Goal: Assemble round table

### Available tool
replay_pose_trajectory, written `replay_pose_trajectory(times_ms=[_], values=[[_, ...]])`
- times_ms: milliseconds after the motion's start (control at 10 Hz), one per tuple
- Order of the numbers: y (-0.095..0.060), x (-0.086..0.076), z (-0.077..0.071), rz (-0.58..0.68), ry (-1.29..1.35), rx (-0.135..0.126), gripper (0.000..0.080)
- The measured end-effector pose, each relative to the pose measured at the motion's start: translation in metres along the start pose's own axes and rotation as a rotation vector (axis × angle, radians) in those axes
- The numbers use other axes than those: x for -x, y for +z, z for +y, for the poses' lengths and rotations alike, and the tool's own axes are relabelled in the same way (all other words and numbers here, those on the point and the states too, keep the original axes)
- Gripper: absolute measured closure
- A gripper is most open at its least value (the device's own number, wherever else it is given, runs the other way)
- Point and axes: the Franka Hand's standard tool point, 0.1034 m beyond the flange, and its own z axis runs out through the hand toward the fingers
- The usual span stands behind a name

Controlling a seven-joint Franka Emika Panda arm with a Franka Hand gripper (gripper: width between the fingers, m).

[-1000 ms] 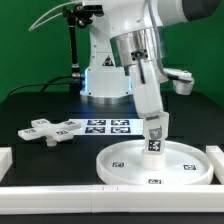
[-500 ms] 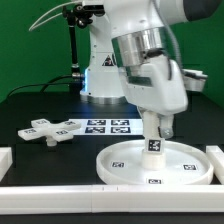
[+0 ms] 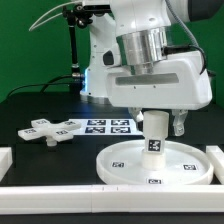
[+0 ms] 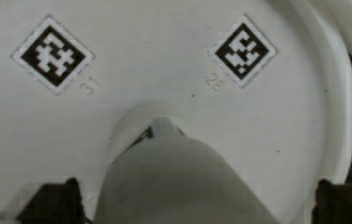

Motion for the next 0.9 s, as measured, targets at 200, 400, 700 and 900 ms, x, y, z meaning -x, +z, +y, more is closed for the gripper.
replay_pose_trajectory(times_ms=[200,400,700,900], values=[[-0.0020,-0.0017,-0.0036,0.016,-0.231,0.026,0.0150],[-0.0033,-0.0001,-0.0090,0.030,-0.434,0.054,0.0150],[-0.0031,-0.0005,-0.0086,0.028,-0.600,0.064,0.0150],[-0.0032,-0.0014,-0.0079,0.024,-0.749,0.068,0.0150]])
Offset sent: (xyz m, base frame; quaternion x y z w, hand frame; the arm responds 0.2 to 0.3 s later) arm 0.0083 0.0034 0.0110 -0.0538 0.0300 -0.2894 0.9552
